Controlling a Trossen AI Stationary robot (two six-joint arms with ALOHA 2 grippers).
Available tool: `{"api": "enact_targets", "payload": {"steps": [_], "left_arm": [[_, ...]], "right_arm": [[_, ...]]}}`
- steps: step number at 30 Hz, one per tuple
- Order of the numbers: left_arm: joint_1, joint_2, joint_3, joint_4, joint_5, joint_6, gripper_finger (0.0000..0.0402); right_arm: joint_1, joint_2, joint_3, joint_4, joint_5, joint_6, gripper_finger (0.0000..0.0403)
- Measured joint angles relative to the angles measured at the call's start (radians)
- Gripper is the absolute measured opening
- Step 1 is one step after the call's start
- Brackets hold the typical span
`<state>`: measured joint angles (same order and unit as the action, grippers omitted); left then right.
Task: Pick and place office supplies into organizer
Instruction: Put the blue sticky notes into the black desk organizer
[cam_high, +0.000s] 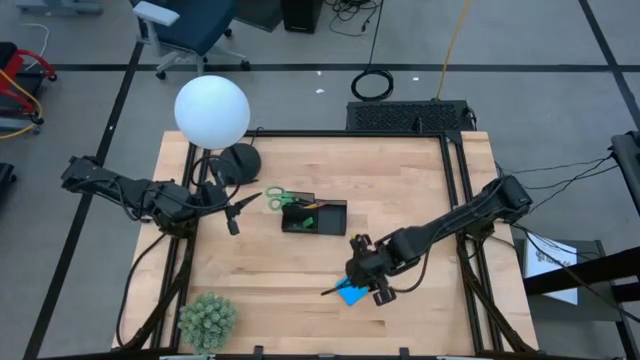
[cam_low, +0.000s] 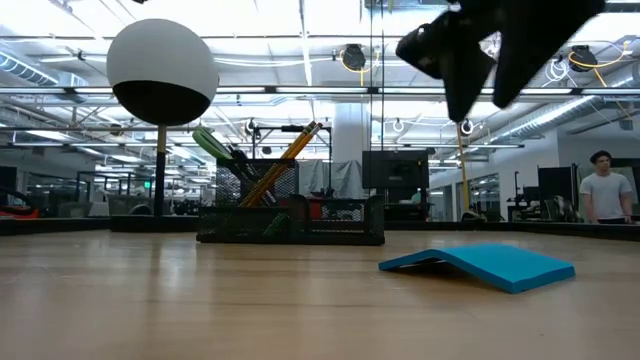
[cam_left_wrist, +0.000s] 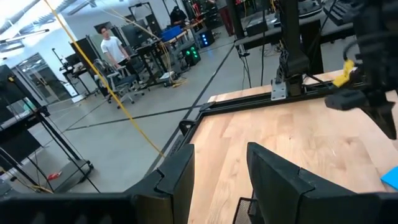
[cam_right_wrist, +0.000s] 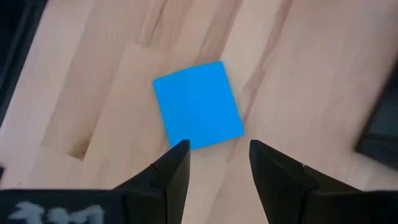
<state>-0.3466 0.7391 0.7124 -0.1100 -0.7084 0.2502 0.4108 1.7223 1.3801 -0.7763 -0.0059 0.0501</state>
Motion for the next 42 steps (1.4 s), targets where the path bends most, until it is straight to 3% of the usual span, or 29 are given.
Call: {"api": "enact_targets", "payload": {"steps": [6,18,34,42], "left_arm": [[0.0,0.0,0.0,0.0,0.0,0.0,0.0154],[0.0,0.0,0.0,-0.002,0.0,-0.001,0.0154],[0.0,0.0,0.0,-0.003,0.0,-0.001,0.0154],[0.0,0.0,0.0,-0.003,0.001,-0.001,0.0154]], "right_arm": [[0.018,0.067,0.025,-0.028,0.0,0.028,0.0155],[0.017,0.059,0.027,-0.027,-0.024,-0.018,0.016],[0.021,0.063,0.027,0.021,-0.045,-0.025,0.0324],[0.023,0.111,0.027,0.061,-0.008,-0.112,0.034]]}}
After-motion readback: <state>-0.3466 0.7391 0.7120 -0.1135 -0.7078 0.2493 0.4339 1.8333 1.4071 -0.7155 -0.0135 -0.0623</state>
